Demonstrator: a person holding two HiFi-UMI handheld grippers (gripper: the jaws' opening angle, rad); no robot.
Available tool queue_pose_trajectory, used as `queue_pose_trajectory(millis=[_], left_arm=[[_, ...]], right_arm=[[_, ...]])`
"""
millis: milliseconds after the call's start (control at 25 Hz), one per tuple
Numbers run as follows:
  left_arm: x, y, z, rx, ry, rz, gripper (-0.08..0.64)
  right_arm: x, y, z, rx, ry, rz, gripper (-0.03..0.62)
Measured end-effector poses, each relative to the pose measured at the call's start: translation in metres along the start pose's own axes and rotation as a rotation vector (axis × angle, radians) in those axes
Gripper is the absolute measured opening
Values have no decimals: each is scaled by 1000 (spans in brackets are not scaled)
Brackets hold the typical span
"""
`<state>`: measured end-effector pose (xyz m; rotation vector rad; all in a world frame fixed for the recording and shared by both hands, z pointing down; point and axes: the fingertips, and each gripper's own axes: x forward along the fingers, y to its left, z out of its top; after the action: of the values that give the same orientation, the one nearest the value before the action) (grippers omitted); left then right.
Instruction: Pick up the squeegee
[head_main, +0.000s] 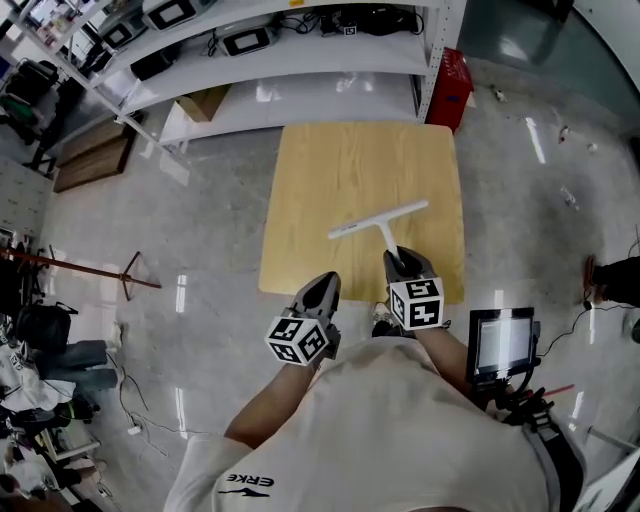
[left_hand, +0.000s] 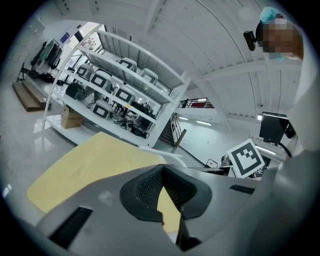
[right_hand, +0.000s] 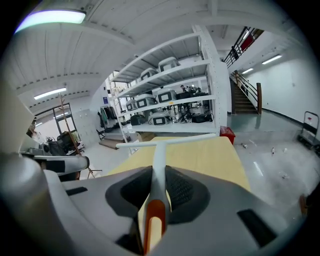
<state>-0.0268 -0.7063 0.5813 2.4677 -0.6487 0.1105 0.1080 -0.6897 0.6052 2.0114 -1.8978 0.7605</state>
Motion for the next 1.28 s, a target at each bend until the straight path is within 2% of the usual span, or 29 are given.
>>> queue_pose_trajectory(millis=[360, 760, 1040, 1280], left_arm=[[-54, -24, -4, 5, -49, -28, 5], [-119, -45, -19, 13, -68, -67, 3], [-157, -58, -38, 20, -63, -111, 5], [-171, -62, -50, 6, -47, -121, 3]], right_arm=[[-62, 44, -10, 13, -55, 17, 84], [-125, 97, -39, 78, -92, 21, 84], [-163, 122, -69, 104, -104, -16, 84], [-182, 124, -77, 115, -112, -52, 84]])
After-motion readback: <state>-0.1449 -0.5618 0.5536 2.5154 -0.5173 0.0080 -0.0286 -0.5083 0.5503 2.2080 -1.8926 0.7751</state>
